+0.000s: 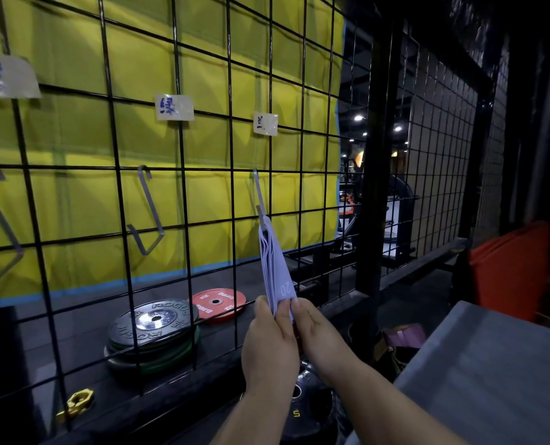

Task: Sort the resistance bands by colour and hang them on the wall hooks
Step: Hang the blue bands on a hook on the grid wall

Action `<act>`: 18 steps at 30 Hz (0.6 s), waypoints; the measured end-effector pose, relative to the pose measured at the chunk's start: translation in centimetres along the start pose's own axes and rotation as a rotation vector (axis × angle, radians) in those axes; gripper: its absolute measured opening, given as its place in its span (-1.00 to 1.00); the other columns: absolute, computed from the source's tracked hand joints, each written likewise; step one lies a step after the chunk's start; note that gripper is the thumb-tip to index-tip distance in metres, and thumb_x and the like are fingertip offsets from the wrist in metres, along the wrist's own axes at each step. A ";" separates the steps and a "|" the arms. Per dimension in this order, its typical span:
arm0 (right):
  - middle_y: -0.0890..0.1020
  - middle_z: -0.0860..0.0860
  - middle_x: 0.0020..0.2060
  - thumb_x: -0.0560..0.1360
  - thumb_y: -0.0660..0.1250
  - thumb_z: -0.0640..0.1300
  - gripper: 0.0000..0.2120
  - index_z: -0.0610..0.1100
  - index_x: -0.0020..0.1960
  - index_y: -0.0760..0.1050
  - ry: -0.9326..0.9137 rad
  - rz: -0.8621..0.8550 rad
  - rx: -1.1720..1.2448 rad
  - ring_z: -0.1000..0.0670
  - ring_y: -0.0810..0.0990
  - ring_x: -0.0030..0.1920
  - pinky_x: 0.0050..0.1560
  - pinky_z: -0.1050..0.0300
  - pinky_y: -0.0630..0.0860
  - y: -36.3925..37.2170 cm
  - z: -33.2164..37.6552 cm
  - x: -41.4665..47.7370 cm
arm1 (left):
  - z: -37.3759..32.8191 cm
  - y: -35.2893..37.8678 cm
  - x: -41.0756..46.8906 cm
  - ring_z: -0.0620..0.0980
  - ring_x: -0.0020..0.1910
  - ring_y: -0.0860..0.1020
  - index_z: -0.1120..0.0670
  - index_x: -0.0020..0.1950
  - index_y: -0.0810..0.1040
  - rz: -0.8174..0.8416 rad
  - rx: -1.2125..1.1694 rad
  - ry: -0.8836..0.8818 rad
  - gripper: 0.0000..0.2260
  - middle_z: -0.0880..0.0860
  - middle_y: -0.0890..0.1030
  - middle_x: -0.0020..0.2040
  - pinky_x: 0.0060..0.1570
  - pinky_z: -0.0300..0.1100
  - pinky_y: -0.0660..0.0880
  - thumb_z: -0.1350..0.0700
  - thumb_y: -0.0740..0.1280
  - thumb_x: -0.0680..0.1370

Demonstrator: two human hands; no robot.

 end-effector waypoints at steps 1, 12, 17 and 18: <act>0.63 0.10 -0.22 0.66 0.05 0.01 -0.69 -0.11 0.08 0.51 -0.003 0.001 0.010 0.20 0.59 -0.20 -0.20 0.34 0.48 0.0 0.0 0.0 | 0.0 0.1 0.0 -0.07 -0.25 0.46 -0.06 0.03 0.27 0.003 -0.003 -0.001 -0.83 -0.09 0.46 -0.23 -0.24 -0.12 0.36 -0.13 0.03 0.62; 0.68 -0.02 0.01 0.66 0.06 0.05 -0.69 -0.04 0.19 0.51 0.037 0.011 0.055 0.06 0.65 0.04 -0.02 0.21 0.54 -0.2 0.1 0.4 | 0.1 0.7 0.4 -0.07 -0.26 0.48 -0.04 0.01 0.25 0.014 -0.002 0.002 -0.82 -0.09 0.46 -0.23 -0.24 -0.09 0.41 -0.13 0.02 0.63; 0.68 0.01 -0.10 0.65 0.08 0.05 -0.69 -0.08 0.12 0.52 0.058 0.026 0.059 0.07 0.63 -0.07 -0.03 0.11 0.54 -0.3 0.5 0.6 | 0.2 0.7 0.2 -0.05 -0.27 0.49 0.00 -0.05 0.24 0.011 -0.073 -0.007 -0.79 0.01 0.49 -0.22 -0.37 -0.12 0.35 -0.11 0.02 0.63; 0.67 0.04 -0.14 0.65 0.08 0.05 -0.69 -0.08 0.09 0.52 0.063 0.030 0.048 0.10 0.63 -0.11 -0.07 0.15 0.52 -0.3 0.2 0.6 | 0.2 0.7 0.0 -0.05 -0.28 0.48 0.01 -0.06 0.23 0.012 -0.082 -0.008 -0.79 0.02 0.48 -0.23 -0.40 -0.14 0.31 -0.10 0.03 0.63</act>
Point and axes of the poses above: each hand's wrist, its own x-axis towards the middle knuckle, its own y-axis out of the palm, z = x × y, the point moved 10 cm from there along x, towards the middle knuckle
